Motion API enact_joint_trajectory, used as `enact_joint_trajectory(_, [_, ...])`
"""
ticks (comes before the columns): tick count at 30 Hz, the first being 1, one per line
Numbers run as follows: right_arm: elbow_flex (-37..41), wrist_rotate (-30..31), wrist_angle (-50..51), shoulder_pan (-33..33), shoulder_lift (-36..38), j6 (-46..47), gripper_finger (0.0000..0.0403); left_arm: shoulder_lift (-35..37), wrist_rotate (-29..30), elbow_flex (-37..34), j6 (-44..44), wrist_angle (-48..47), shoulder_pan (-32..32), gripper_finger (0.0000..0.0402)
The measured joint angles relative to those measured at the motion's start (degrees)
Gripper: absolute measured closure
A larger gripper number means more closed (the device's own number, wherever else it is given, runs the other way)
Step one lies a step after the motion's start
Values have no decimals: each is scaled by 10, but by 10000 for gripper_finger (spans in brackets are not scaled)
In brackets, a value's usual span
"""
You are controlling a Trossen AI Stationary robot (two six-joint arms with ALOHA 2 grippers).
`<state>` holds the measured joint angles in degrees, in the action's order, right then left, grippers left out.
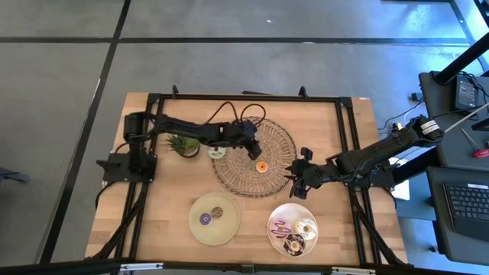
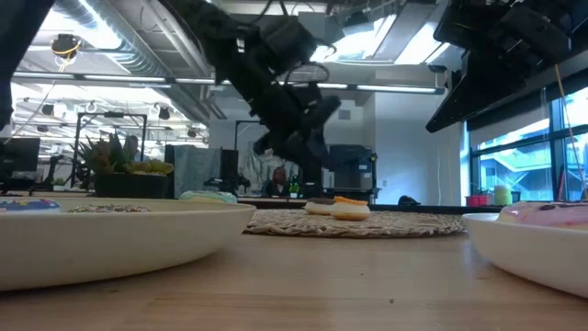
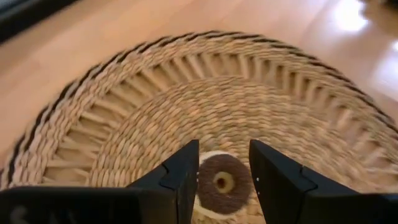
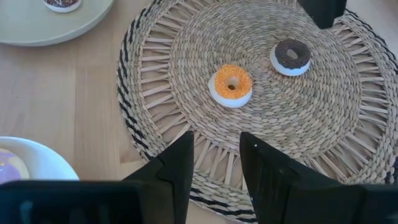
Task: Pick & Place donuts
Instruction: Put the small black donut on the light gray plate
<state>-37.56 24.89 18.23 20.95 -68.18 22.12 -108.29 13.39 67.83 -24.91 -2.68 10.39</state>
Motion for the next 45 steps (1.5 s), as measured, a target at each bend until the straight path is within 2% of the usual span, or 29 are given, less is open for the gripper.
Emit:
enact_joint_trajectory(6, [0,0,0,0,0,-1,271,-26,-16,0,-4,-2,6,270])
enact_joint_trajectory(19, [0,0,-1,0,0,-1,271,-37,-11,-1,-4,-39,2,286])
enact_joint_trajectory(34, [0,0,-1,0,0,-1,271,-58,-36,0,-20,-22,2,293])
enact_joint_trajectory(39, [0,0,-1,0,0,-1,271,-63,-41,0,-17,-17,2,315])
enact_joint_trajectory(45, [0,0,-1,0,0,-1,271,-63,-43,0,-14,-17,2,362])
